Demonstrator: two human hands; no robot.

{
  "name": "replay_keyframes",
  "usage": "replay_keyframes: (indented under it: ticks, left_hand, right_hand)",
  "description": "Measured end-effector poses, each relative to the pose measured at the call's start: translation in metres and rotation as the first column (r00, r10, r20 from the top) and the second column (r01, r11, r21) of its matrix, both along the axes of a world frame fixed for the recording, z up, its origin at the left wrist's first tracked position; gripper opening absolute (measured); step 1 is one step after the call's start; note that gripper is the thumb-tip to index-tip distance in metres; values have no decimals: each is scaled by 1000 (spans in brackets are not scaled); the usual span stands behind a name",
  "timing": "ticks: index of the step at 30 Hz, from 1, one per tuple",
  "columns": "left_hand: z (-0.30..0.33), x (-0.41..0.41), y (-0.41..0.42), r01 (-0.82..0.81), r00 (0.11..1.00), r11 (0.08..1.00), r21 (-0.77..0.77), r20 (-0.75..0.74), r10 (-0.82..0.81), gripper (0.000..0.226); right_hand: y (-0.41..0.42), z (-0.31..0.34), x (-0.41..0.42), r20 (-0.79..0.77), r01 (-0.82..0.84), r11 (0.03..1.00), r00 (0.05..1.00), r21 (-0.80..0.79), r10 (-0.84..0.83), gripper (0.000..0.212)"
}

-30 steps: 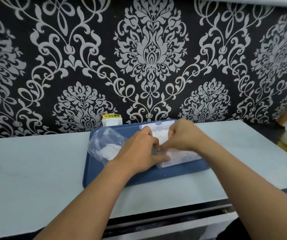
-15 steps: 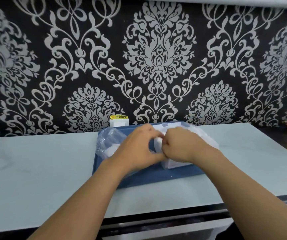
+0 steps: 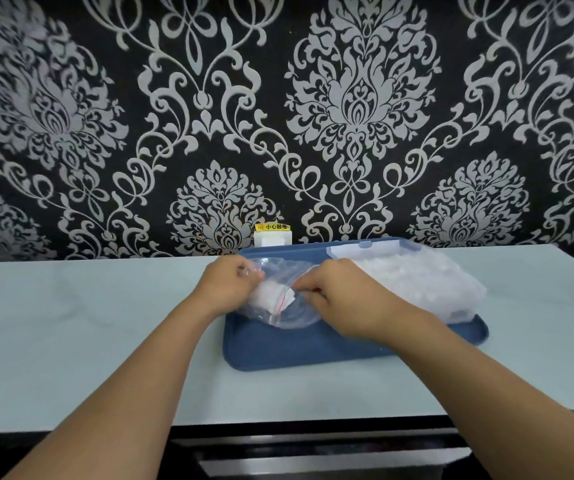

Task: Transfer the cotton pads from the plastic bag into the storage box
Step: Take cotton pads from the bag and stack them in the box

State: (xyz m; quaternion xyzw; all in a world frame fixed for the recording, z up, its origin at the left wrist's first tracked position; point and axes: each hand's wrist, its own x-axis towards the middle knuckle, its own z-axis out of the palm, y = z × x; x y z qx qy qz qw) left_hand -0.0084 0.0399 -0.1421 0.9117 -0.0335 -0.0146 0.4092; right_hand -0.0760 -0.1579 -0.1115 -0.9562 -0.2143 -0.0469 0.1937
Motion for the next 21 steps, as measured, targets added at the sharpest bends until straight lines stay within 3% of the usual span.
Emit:
replay_keyframes:
  ticks: [3,6,9,12,15,18,21]
  left_hand:
    - [0,-4,-1,52,996,998,28,-69,-50,21]
    - [2,-9,-4,51,985,997,-63,-159,-60,21]
    - [2,-12,-7,28,981,991,-129,-189,-52,22]
    - [2,-16,-10,-63,965,949,-308,-261,-20,20]
    - [7,-17,-13,-154,952,878,-453,-307,8,20]
    - [7,-13,-16,-215,948,832,-511,-314,52,22]
    - [7,-8,-19,-278,941,784,-555,-322,106,29]
  right_hand:
    - [12,-7,6,-80,6,1000,997,3,-6,27]
    - [21,-26,21,-146,39,999,989,-9,-40,15]
    - [27,-31,30,-207,115,993,972,-2,-113,23]
    - [30,-26,33,-289,127,992,950,21,-116,41]
    - [29,-26,37,-334,211,977,920,-16,-204,44]
    - [26,-22,40,-292,276,955,909,-109,-296,50]
    - [20,-18,39,-143,296,955,945,-12,-295,41]
